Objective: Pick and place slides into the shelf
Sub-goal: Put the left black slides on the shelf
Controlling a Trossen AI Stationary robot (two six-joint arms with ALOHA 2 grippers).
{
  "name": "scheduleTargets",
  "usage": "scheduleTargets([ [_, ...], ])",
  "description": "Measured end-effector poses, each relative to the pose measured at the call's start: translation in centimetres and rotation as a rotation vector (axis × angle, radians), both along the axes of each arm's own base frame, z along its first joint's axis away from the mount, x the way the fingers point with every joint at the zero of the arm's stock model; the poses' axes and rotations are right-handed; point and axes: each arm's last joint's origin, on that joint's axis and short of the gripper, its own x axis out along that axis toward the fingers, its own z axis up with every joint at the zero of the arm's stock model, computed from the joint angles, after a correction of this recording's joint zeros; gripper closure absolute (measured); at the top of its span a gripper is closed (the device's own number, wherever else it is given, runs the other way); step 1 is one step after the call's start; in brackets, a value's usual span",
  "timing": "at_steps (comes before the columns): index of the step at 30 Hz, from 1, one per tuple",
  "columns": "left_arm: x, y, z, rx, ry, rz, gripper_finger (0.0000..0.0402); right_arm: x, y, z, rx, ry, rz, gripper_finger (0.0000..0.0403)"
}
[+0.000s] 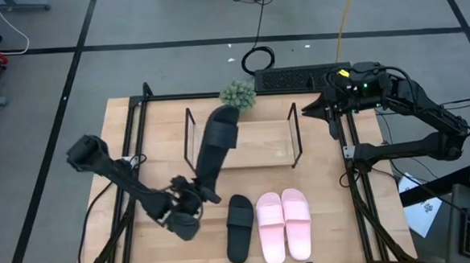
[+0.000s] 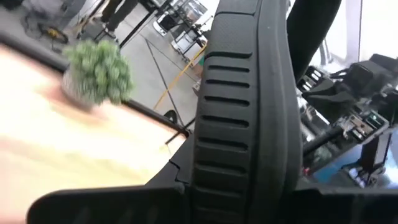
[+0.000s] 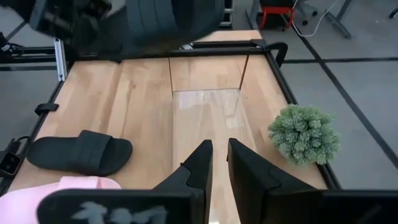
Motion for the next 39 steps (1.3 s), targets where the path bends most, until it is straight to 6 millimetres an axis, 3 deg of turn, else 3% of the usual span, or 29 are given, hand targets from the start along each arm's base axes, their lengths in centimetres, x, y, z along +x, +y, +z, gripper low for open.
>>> scheduleTargets([
  [7,2.7,-1.0,-4.6,-0.083,-0.116,0.021,0.0348,0.0,0.0,-0.1,0.013,0.009,-0.005,0.036],
  [17,6.0,0.0,-10.7,-0.199,-0.301,0.092,0.0348,0.0,0.0,0.0,0.036,0.001,-0.019,0.036],
  [29,6.5,0.7,-10.5,-0.251,-0.387,0.112,0.0348,0.0,0.0,0.0,0.03,0.002,-0.015,0.036],
  [39,5.3,1.4,-12.0,-0.282,-0.434,0.111,0.0348,-0.2,0.1,-0.3,0.047,0.032,-0.019,0.036],
])
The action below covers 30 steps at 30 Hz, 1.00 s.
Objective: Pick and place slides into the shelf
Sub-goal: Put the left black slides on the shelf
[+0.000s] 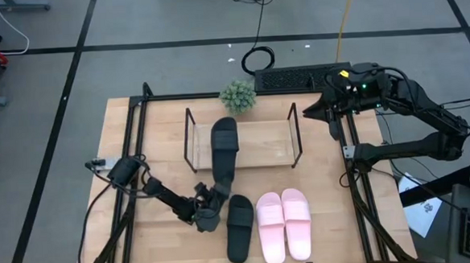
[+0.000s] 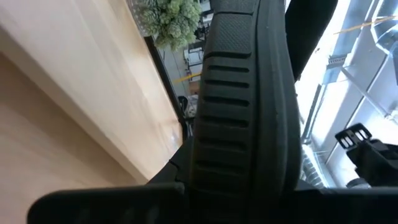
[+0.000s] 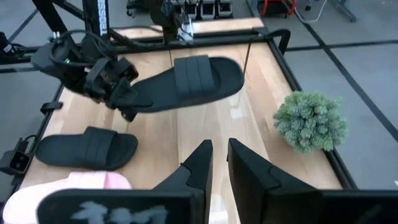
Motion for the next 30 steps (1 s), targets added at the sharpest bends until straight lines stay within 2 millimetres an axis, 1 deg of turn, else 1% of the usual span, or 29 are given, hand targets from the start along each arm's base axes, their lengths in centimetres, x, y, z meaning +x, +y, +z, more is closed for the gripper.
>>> scheduleTargets([
  [3,-0.1,0.6,0.0,-0.001,-0.001,0.011,0.0348,-0.1,0.0,-0.2,0.008,0.021,0.0,0.036],
  [6,-1.1,1.4,-0.1,-0.006,-0.011,0.019,0.0348,-0.2,0.1,-0.3,0.013,0.035,0.0,0.036],
  [11,-1.8,2.1,-0.1,-0.021,-0.037,0.027,0.0348,-0.2,0.1,-0.4,0.017,0.045,0.0,0.036],
  [13,-1.8,2.4,0.2,-0.03,-0.053,0.034,0.0348,-0.2,0.1,-0.4,0.016,0.045,0.0,0.036],
  [17,-2.3,3.6,-0.4,-0.033,-0.062,0.057,0.0348,-0.2,0.1,-0.4,0.03,0.044,-0.008,0.036],
  [21,-2.5,4.2,-0.8,-0.051,-0.097,0.073,0.0348,-0.3,0.1,-0.4,0.041,0.049,-0.014,0.036],
  [26,-3.2,4.4,-1.4,-0.06,-0.115,0.073,0.0348,-0.3,0.1,-0.5,0.041,0.051,-0.014,0.036],
  [30,-3.8,4.2,-1.9,-0.06,-0.114,0.059,0.0348,-0.3,0.1,-0.4,0.042,0.05,-0.014,0.036],
])
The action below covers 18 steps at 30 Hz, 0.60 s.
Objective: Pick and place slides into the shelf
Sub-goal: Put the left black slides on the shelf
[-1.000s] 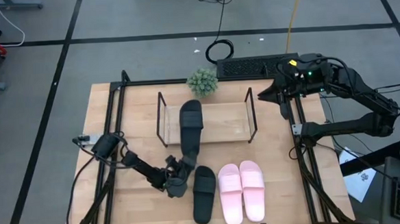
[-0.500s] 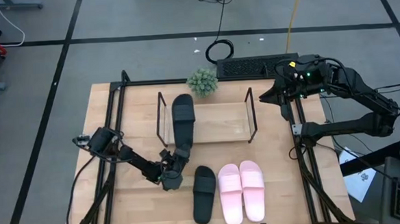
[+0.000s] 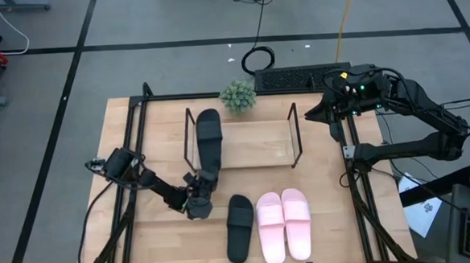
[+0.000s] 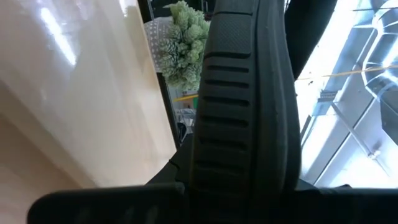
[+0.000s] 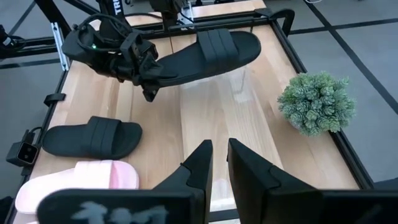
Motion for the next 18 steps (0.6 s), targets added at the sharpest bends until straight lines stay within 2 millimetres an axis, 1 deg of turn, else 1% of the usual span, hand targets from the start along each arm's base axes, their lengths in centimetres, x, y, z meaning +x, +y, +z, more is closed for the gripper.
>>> scheduleTargets([
  [18,-2.2,1.1,-1.9,-0.022,-0.042,-0.002,0.0348,0.0,0.0,0.1,0.019,-0.01,-0.014,0.036],
])
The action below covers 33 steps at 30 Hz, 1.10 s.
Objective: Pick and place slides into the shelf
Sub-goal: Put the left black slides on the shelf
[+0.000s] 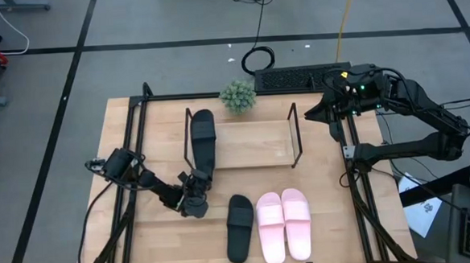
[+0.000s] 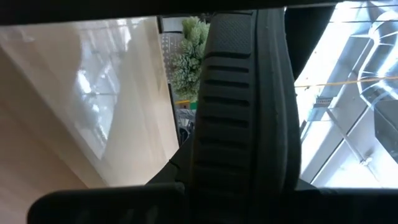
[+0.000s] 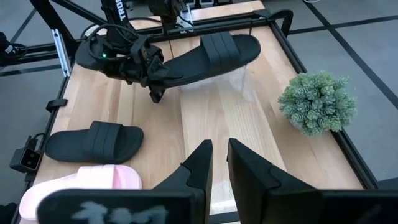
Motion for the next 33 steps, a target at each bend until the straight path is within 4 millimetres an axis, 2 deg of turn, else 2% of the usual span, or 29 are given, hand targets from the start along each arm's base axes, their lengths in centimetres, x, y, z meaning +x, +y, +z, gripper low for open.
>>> scheduleTargets([
  [12,0.5,1.9,-0.7,-0.051,0.024,-0.053,0.0348,0.1,0.0,0.0,0.016,-0.007,-0.012,0.036],
  [20,-0.1,0.9,-1.1,-0.096,-0.054,-0.069,0.0348,0.1,0.0,0.0,0.012,-0.007,-0.009,0.036],
  [33,-0.2,0.6,-1.1,-0.097,-0.049,-0.083,0.0333,0.2,-0.1,0.2,0.011,-0.027,-0.013,0.036],
])
